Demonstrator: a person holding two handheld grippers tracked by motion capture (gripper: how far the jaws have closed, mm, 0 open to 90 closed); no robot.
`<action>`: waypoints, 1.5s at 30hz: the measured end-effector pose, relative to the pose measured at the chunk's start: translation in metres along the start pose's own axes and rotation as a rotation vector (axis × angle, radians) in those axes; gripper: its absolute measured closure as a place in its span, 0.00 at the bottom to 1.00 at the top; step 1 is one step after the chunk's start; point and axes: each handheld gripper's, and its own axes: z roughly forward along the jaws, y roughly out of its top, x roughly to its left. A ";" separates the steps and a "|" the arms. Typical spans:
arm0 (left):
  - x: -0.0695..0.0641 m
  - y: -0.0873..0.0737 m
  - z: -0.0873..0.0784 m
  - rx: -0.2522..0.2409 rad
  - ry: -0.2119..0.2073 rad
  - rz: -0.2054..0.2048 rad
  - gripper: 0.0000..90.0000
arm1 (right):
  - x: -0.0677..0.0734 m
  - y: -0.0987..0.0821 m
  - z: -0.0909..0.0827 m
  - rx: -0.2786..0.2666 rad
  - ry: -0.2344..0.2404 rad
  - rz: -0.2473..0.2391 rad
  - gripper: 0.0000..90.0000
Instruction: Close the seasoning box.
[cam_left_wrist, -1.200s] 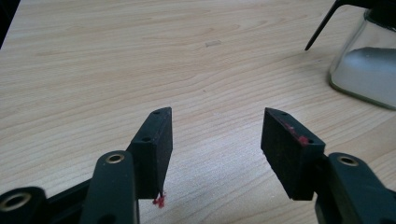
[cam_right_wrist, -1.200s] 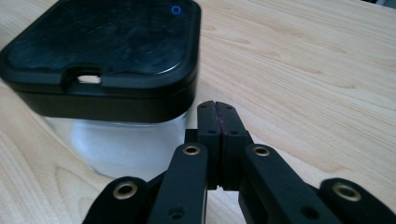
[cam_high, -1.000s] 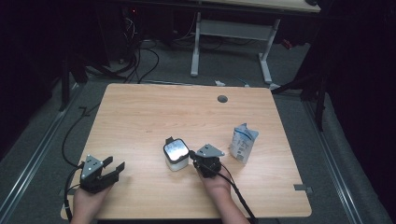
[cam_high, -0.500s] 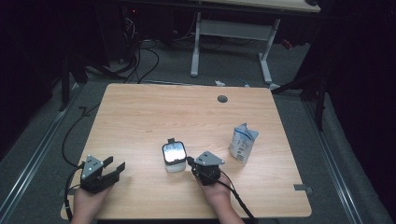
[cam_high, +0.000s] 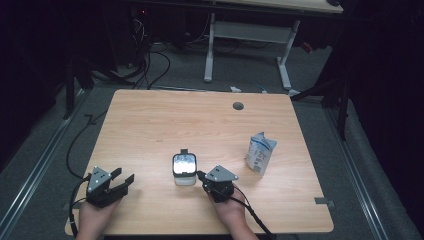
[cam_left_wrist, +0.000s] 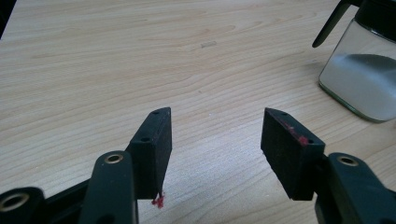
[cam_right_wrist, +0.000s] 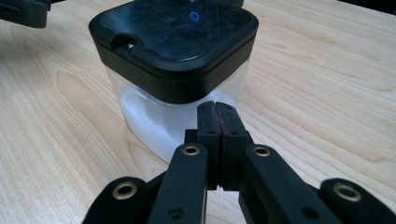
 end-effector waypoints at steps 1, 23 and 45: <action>0.000 0.000 0.000 -0.001 0.000 0.000 0.49 | 0.001 0.000 0.000 -0.003 0.002 -0.004 1.00; -0.001 0.000 0.000 0.001 -0.005 0.007 0.49 | -0.001 -0.001 -0.003 -0.005 -0.005 -0.007 0.96; -0.014 0.003 0.003 0.021 -0.031 0.036 0.49 | -0.089 -0.069 -0.102 -0.019 -0.212 0.177 0.73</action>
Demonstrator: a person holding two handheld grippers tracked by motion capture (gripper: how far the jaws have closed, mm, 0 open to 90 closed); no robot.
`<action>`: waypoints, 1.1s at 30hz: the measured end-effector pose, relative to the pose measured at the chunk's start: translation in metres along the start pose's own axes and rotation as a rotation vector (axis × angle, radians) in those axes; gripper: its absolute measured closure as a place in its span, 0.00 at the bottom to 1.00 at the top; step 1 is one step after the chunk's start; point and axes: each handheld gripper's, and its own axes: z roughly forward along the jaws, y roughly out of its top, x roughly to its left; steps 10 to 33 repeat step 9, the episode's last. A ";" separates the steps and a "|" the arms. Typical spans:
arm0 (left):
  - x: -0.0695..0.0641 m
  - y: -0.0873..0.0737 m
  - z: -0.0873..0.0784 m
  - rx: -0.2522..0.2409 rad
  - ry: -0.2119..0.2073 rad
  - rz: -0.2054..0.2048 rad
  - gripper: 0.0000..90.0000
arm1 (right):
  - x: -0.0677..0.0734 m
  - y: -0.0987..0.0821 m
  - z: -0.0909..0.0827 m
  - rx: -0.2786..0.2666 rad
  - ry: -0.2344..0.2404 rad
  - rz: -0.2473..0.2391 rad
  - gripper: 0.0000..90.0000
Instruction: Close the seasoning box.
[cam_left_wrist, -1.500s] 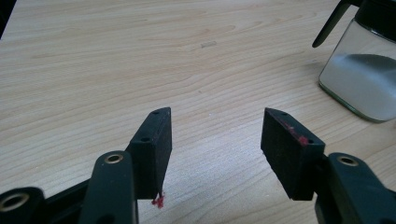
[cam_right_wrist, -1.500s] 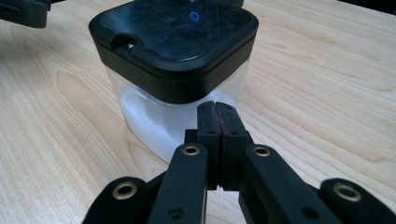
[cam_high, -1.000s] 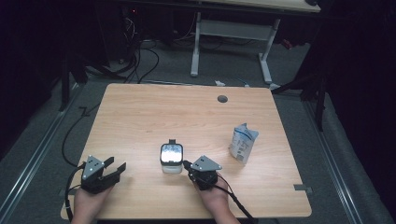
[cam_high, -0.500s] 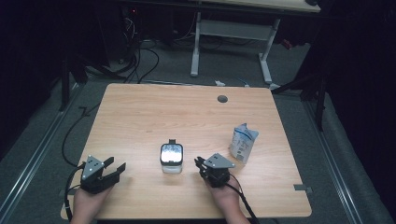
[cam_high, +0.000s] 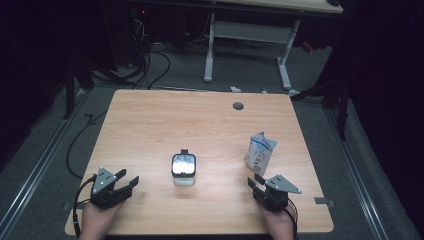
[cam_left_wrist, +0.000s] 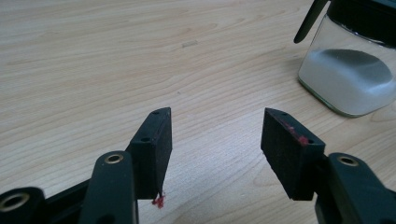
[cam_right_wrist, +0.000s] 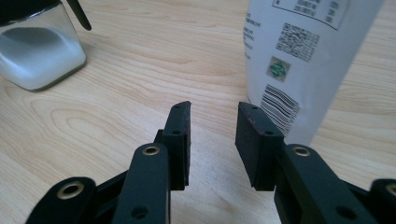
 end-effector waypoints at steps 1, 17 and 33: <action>0.000 0.000 0.001 0.003 0.001 0.001 0.49 | -0.001 0.000 0.000 -0.001 -0.001 -0.002 0.73; 0.000 0.000 0.002 0.005 0.000 -0.001 0.49 | 0.002 0.000 0.004 0.004 0.007 -0.015 0.72; 0.000 0.000 0.002 0.005 0.000 -0.001 0.49 | 0.002 0.000 0.004 0.004 0.007 -0.015 0.72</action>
